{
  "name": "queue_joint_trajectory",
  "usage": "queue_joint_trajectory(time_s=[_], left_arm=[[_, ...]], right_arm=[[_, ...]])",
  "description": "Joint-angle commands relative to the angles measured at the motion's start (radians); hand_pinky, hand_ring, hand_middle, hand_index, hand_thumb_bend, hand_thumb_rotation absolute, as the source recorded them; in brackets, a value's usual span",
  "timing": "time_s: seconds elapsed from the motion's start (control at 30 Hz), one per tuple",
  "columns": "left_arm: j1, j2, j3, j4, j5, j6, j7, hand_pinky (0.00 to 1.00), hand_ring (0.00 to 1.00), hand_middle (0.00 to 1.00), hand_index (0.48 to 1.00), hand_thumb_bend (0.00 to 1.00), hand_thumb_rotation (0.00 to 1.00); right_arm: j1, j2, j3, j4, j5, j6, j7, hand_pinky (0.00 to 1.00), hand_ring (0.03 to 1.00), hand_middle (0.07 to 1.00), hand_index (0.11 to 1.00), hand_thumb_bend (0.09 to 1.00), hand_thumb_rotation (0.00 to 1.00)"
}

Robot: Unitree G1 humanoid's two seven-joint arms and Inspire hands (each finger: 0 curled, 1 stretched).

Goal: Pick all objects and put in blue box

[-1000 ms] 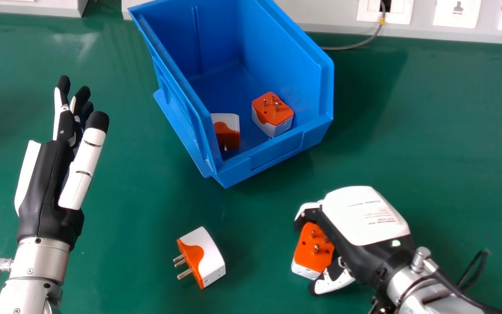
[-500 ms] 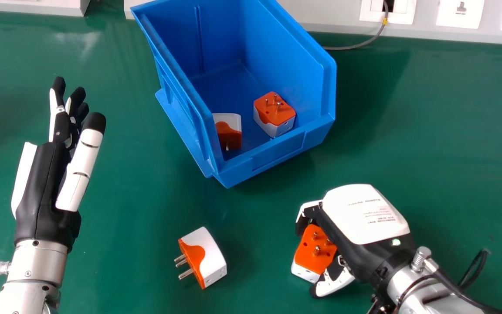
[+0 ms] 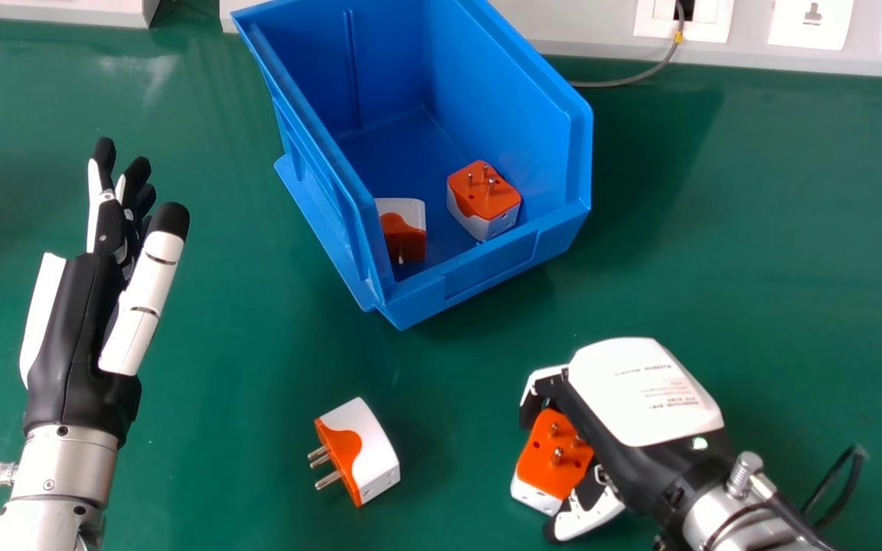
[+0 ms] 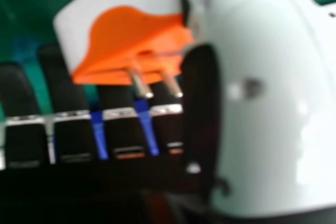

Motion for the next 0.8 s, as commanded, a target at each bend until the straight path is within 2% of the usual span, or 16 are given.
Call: queue_joint_trajectory(time_s=[0.0,0.1,0.17,0.3,0.4,0.53,0.6,0.7,0.77], left_arm=[[0.0,0.001,0.004,-0.023,-0.012,-0.002,-0.002,1.0,1.0,1.0,1.0,0.56,0.85],[-0.003,-0.002,0.004,-0.02,-0.018,0.002,-0.005,1.0,1.0,1.0,1.0,0.56,0.85],[-0.001,-0.003,0.004,-0.024,-0.015,0.002,-0.004,1.0,1.0,1.0,1.0,0.56,0.85],[-0.004,-0.001,0.004,-0.017,-0.01,-0.006,-0.005,1.0,1.0,1.0,1.0,0.56,0.85],[-0.009,-0.005,0.003,-0.013,-0.015,-0.007,-0.005,1.0,1.0,1.0,1.0,0.57,0.85],[-0.014,-0.007,-0.001,-0.002,-0.014,-0.02,-0.009,1.0,1.0,1.0,1.0,0.57,0.85],[-0.018,-0.007,-0.003,0.006,-0.011,-0.026,-0.01,1.0,1.0,1.0,1.0,0.57,0.85],[-0.02,-0.002,-0.006,0.011,0.003,-0.036,-0.009,1.0,1.0,1.0,1.0,0.57,0.85],[-0.023,0.0,-0.008,0.019,0.007,-0.043,-0.011,1.0,1.0,1.0,1.0,0.57,0.85]], right_arm=[[0.018,-0.007,-0.019,-0.063,0.004,-0.005,0.007,0.34,0.418,0.507,0.521,0.492,0.0],[0.032,-0.006,-0.031,-0.098,0.013,-0.011,0.015,0.34,0.416,0.506,0.526,0.491,0.0],[0.047,-0.004,-0.044,-0.144,0.022,-0.008,0.029,0.34,0.416,0.506,0.526,0.491,0.0],[0.067,0.001,-0.062,-0.208,0.023,-0.008,0.048,0.34,0.412,0.506,0.527,0.491,0.0],[0.076,-0.002,-0.083,-0.275,0.024,-0.014,0.065,0.34,0.414,0.509,0.52,0.491,0.0],[0.084,-0.006,-0.114,-0.349,0.025,-0.021,0.086,0.34,0.415,0.509,0.519,0.492,0.0],[0.089,-0.004,-0.128,-0.378,0.027,-0.025,0.098,0.34,0.415,0.504,0.524,0.492,0.0],[0.093,0.004,-0.151,-0.423,0.034,-0.03,0.115,0.33,0.414,0.505,0.53,0.49,0.0],[0.093,0.01,-0.167,-0.458,0.042,-0.029,0.132,0.33,0.414,0.505,0.53,0.49,0.0]])
